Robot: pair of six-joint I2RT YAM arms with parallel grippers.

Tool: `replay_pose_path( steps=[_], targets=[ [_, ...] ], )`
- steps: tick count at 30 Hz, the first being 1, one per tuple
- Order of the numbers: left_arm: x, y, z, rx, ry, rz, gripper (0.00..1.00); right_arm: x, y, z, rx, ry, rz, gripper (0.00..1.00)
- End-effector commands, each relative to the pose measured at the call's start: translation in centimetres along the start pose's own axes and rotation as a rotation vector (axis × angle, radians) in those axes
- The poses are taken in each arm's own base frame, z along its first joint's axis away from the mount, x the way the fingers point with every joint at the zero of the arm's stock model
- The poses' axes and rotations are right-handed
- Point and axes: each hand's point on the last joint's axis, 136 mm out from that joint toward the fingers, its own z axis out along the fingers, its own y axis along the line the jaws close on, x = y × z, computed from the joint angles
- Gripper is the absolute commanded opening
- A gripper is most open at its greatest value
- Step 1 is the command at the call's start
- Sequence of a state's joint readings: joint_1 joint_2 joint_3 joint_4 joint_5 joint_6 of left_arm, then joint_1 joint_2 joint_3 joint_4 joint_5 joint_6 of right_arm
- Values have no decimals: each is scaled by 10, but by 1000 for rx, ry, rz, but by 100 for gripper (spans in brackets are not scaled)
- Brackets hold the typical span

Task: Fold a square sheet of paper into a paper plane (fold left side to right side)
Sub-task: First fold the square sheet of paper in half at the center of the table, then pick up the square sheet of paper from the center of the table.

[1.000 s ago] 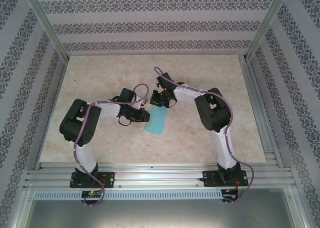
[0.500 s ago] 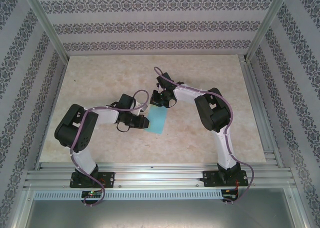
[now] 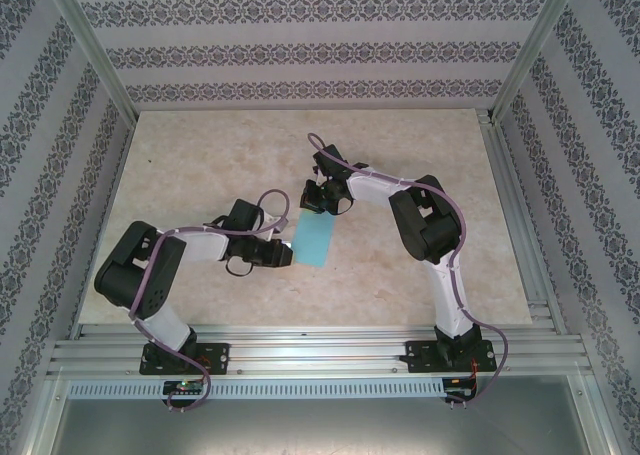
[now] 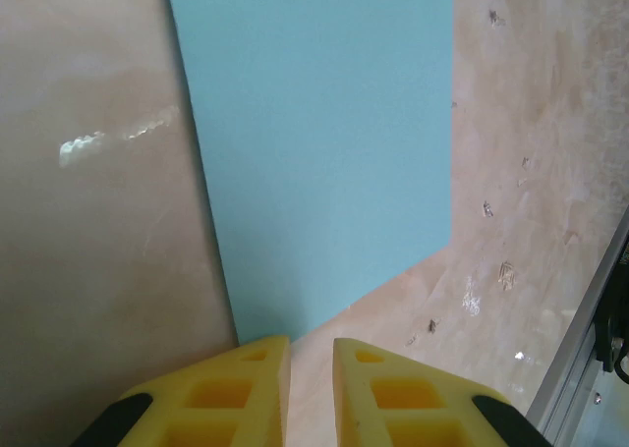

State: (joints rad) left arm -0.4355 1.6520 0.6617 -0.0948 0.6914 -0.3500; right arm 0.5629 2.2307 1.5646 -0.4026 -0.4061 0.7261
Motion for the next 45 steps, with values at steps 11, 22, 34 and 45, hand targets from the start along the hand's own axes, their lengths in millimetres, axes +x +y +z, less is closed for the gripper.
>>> replay_pose_path(
  steps=[11, 22, 34, 45],
  targets=[
    [-22, -43, -58, -82, -138, 76, 50, -27, 36, -97, 27, -137, -155, 31],
    [-43, -26, -30, -54, -148, -151, 62, 51, -17, -128, -59, -183, 43, 43],
    [-40, -2, -1, -80, -79, -231, 51, 89, -40, -88, 11, -92, 97, 37],
    [-23, -7, 4, -52, -16, -229, 36, 99, -48, -76, 60, -59, 117, 35]
  ],
)
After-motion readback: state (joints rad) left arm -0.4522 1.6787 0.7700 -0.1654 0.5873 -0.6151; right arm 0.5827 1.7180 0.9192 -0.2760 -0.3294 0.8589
